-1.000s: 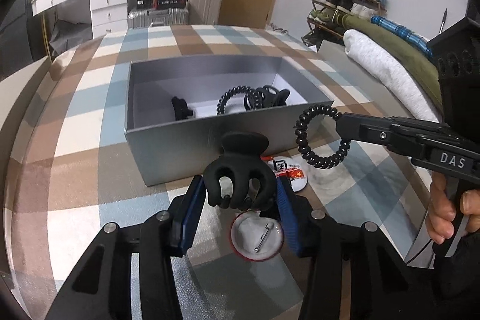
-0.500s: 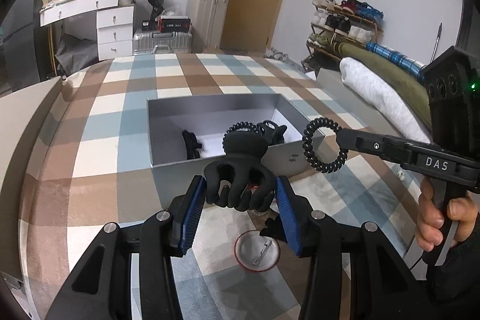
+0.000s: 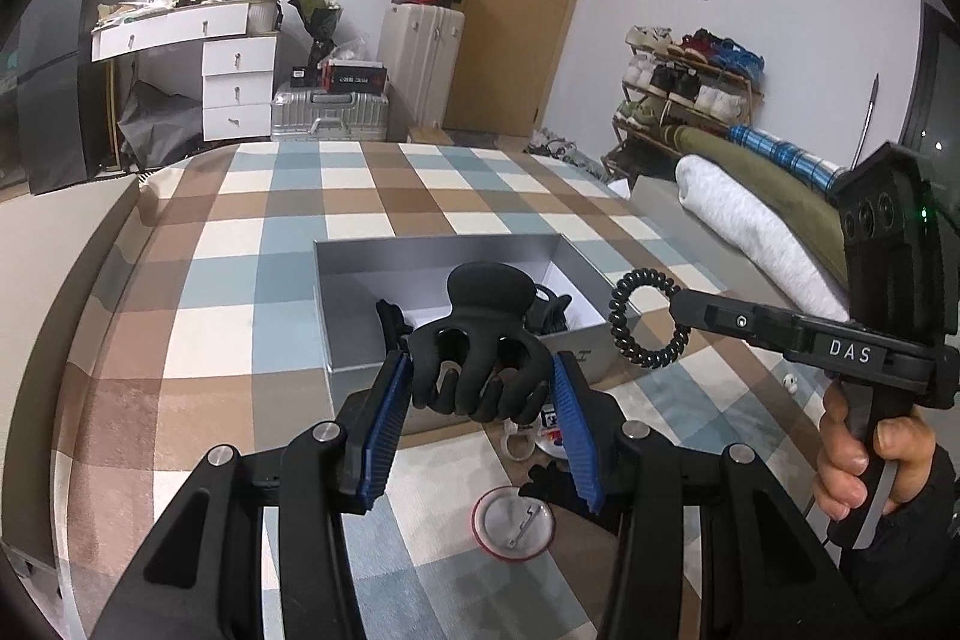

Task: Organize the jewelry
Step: 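Carry the clip with the left tool while the right tool carries the tie over the box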

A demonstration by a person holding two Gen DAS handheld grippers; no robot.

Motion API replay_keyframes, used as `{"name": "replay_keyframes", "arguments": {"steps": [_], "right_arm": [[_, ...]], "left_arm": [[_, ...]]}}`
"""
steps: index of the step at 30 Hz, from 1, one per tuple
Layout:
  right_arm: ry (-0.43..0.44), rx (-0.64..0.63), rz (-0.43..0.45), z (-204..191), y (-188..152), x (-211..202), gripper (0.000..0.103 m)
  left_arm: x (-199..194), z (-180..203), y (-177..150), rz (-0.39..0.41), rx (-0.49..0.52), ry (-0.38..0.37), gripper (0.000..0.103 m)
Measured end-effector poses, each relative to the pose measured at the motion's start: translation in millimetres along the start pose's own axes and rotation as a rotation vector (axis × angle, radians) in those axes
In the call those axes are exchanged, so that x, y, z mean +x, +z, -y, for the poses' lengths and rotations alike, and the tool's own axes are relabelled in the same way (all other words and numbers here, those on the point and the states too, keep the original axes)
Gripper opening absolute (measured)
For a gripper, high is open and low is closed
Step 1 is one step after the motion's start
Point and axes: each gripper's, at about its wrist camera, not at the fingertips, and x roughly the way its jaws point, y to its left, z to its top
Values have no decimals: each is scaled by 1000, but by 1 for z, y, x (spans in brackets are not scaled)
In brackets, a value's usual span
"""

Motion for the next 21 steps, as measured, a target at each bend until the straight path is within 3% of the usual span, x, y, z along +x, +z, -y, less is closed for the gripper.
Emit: {"name": "replay_keyframes", "arguments": {"steps": [14,21], "right_arm": [[-4,26,31,6,13,1,9],[-14,25,-8,6,30,27,9]], "left_arm": [[4,-14,12,30,-19,34,42],[24,-20,25,19,-38,58,42]]}}
